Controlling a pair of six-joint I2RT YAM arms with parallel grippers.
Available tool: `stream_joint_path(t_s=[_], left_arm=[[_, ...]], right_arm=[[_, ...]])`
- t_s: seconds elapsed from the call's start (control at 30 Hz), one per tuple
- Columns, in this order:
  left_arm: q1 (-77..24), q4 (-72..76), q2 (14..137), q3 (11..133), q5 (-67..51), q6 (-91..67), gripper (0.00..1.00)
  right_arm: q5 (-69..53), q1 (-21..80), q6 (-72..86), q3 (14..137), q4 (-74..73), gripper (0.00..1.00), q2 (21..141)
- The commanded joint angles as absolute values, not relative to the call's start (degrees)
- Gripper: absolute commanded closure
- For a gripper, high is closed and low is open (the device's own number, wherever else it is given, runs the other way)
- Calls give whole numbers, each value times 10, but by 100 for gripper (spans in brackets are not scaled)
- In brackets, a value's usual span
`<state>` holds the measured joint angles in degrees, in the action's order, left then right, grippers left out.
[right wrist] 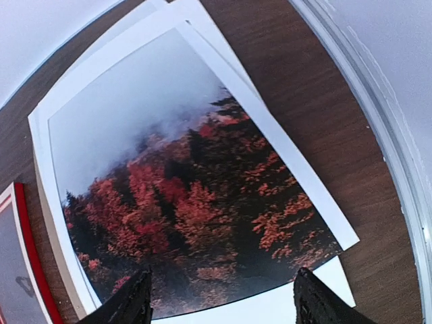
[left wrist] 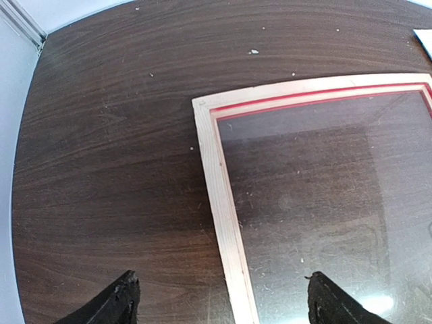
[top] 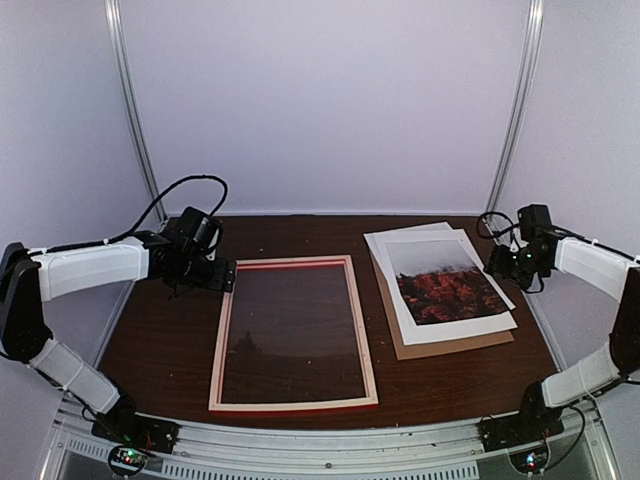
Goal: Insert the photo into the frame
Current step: Frame the body at the center of the board, then pick up the mat board from the photo.
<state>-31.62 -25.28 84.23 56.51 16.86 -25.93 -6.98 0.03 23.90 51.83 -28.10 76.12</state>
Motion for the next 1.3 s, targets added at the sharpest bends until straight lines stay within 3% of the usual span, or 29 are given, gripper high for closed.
stream_joint_path(t_s=[0.0, 0.33, 0.7, 0.97, 1.27], left_arm=[[-319, -234, 825, 554, 153, -248, 13], [-319, -222, 818, 533, 121, -251, 13], [-320, -221, 825, 533, 114, -250, 13], [-319, -221, 824, 532, 113, -250, 13], [-319, -221, 829, 533, 106, -252, 13]], right_arm=[[-122, -86, 229, 497, -273, 29, 791], [-197, -203, 209, 504, -231, 35, 906], [-262, -224, 213, 506, -206, 42, 956], [-279, -225, 211, 504, -200, 51, 964], [-273, -225, 203, 492, -211, 70, 916]])
